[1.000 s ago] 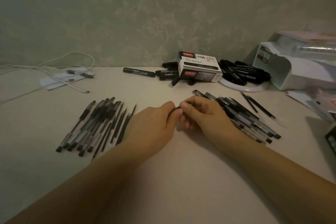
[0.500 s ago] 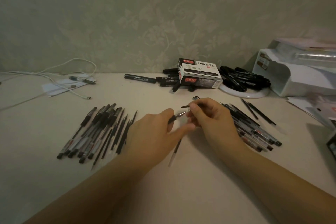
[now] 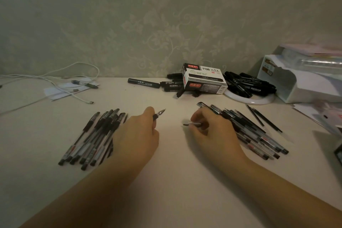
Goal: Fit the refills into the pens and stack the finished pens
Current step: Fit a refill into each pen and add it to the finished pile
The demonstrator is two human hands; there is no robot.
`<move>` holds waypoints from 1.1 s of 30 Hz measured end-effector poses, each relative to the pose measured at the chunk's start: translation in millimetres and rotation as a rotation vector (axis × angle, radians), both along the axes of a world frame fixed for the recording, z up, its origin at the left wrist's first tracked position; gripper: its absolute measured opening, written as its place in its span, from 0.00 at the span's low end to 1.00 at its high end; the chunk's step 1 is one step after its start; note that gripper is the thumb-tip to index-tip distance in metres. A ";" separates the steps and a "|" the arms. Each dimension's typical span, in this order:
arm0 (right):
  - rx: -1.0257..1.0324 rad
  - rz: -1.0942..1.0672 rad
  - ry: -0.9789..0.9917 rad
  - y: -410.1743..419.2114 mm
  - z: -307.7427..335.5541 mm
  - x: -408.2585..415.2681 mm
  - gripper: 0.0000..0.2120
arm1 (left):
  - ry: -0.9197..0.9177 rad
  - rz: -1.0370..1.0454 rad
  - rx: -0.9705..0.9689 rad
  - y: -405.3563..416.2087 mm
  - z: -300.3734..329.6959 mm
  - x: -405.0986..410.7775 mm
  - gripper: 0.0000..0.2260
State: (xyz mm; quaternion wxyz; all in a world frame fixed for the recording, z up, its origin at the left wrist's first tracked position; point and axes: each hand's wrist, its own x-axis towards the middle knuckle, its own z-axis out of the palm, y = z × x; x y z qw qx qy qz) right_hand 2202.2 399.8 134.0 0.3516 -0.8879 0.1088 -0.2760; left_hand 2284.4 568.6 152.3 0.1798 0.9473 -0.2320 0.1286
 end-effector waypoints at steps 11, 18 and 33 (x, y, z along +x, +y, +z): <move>0.050 0.051 -0.080 0.6 3.9 1.6 0.10 | 0.023 -0.333 -0.055 -15.0 3.6 -17.2 0.06; 0.278 0.249 -0.063 1.3 7.9 -1.3 0.09 | 0.007 -0.472 -0.151 -15.0 6.3 -22.5 0.07; 0.450 0.231 -0.102 -3.1 9.1 -0.7 0.10 | 0.058 -0.430 -0.233 -13.9 -5.8 -14.7 0.05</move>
